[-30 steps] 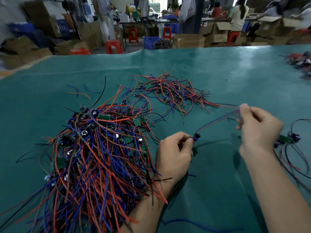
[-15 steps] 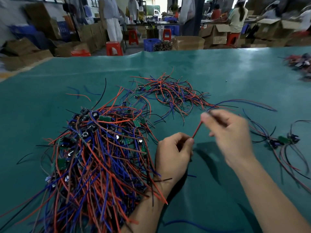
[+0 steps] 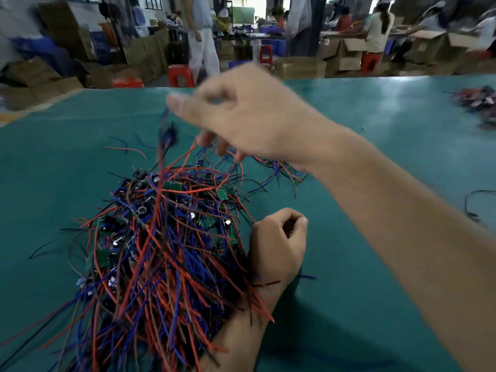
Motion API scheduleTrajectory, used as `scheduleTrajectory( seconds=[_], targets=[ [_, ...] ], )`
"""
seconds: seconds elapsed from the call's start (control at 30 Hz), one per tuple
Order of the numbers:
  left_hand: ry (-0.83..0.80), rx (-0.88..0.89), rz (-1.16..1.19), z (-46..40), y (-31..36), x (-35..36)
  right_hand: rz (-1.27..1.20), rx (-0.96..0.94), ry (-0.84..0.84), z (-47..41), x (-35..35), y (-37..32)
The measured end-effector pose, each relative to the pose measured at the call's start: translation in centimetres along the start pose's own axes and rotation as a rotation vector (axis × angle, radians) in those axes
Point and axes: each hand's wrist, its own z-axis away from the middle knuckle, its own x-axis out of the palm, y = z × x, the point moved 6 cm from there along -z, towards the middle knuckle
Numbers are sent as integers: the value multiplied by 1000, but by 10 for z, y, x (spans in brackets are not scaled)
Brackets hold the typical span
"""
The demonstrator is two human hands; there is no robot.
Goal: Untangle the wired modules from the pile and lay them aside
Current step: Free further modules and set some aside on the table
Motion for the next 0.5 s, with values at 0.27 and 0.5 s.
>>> scheduleTrajectory(
  seconds=[0.27,0.5],
  targets=[
    [3,-47,7,-1,-3,0,616,577,-108,-18,6,184],
    [3,-74,6,-2,-4,-1,550,667,93,2,-7,220]
  ],
)
